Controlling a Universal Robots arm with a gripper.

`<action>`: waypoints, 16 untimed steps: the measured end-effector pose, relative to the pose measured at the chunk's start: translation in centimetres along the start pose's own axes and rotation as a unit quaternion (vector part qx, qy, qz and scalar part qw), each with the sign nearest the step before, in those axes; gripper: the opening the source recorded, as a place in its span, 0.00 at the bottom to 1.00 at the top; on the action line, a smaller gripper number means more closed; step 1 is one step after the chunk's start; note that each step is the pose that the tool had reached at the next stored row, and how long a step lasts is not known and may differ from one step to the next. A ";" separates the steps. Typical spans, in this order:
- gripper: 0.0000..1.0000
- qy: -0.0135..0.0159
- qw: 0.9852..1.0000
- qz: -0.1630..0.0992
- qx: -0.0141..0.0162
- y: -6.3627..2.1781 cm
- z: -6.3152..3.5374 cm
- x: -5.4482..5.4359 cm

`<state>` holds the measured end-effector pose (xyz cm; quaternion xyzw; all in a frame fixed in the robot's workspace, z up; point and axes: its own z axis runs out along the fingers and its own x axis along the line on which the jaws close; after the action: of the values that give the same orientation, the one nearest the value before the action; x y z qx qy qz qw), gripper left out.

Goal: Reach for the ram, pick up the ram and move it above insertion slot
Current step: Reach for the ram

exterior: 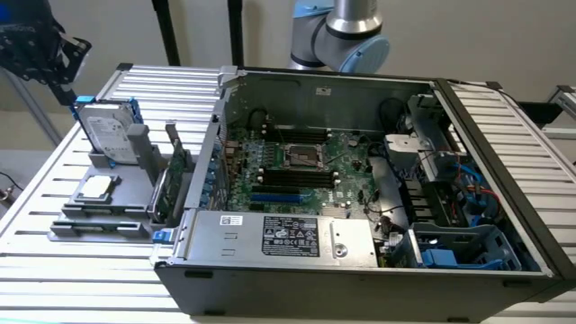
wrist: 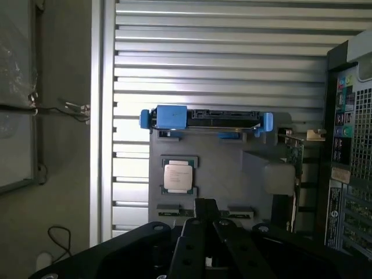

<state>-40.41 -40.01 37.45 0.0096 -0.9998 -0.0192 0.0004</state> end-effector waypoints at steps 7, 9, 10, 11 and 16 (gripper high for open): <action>0.11 0.000 1.000 0.000 0.000 -1.95 0.19 -1.1; 0.11 0.000 1.000 0.000 0.000 -2.70 0.29 -1.3; 0.11 0.000 1.000 0.000 0.000 -3.10 0.34 -1.4; 0.11 0.000 1.000 0.000 0.000 -3.51 0.38 -1.5; 0.11 0.000 1.000 0.000 0.000 -5.47 0.62 -2.1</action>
<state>-38.17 -45.41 36.62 0.0095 -0.9998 -0.0191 0.0004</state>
